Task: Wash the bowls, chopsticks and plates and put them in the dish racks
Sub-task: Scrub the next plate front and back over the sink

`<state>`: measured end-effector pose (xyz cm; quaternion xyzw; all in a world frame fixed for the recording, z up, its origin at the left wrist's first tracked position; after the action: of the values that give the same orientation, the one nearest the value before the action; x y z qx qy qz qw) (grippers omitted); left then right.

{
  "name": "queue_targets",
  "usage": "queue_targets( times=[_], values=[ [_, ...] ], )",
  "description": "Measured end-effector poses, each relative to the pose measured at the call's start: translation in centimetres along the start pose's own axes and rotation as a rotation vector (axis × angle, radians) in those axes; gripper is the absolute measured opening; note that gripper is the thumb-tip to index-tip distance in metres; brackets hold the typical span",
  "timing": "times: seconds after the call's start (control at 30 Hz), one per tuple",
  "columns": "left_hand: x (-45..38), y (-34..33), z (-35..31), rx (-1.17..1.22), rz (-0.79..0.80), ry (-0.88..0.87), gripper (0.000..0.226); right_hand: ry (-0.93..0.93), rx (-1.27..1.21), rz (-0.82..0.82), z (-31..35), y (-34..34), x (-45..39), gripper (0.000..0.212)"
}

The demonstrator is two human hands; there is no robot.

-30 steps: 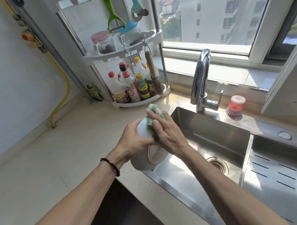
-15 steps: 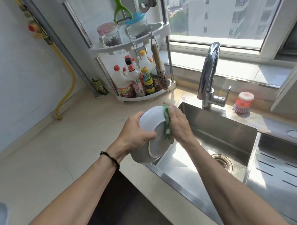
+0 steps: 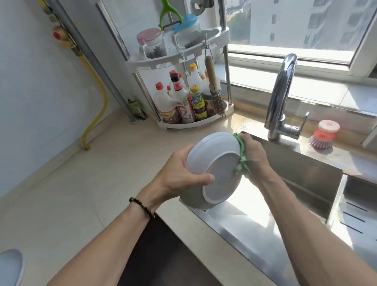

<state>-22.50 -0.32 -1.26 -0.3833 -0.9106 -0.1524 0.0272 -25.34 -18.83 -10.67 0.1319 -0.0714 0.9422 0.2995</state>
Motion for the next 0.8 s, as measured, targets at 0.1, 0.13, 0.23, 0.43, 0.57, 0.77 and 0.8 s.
queue_targets(
  times=[0.1, 0.13, 0.23, 0.43, 0.57, 0.77, 0.8],
  values=[
    [-1.4, -0.5, -0.3, -0.145, 0.11, 0.11, 0.05, 0.229, 0.346, 0.128, 2.6, -0.5, 0.6, 0.035],
    [-2.0, -0.7, -0.5, -0.208, 0.088, 0.119, 0.046, 0.274, 0.392, 0.141, 3.2, -0.8, 0.8, 0.035],
    [-3.1, -1.4, -0.2, -0.287, -0.031, 0.086, 0.044, 0.384, 0.383, 0.141, 3.8, -2.2, 2.2, 0.03],
    [-3.0, -1.8, 0.1, -0.326, -0.166, -0.013, 0.049, 0.339, 0.321, 0.029, 2.5, -2.3, 2.3, 0.044],
    [-3.3, -1.5, -0.6, -0.329, -0.196, -0.03, 0.05, 0.363, 0.307, 0.072, 2.1, -3.3, 2.6, 0.035],
    [-2.7, -1.0, -0.4, -0.268, -0.251, -0.035, 0.049, 0.217, 0.153, 0.011, 2.1, -2.8, 1.2, 0.041],
    [-2.6, -0.9, -0.5, -0.254, -0.277, -0.034, 0.05, 0.264, 0.201, 0.019, 2.5, -3.2, 1.4, 0.039]
  ],
)
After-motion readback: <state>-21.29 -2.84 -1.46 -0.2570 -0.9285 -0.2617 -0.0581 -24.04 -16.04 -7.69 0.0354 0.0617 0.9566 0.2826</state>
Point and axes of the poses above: each hand's wrist, its own x-axis away from the middle knuckle, its own y-axis out of the back of the hand, z = x × y, the point moved 3 cm from there along -x, towards the middle knuckle, and after that the axes turned 10 degrees about x, right-handed, at the moved point
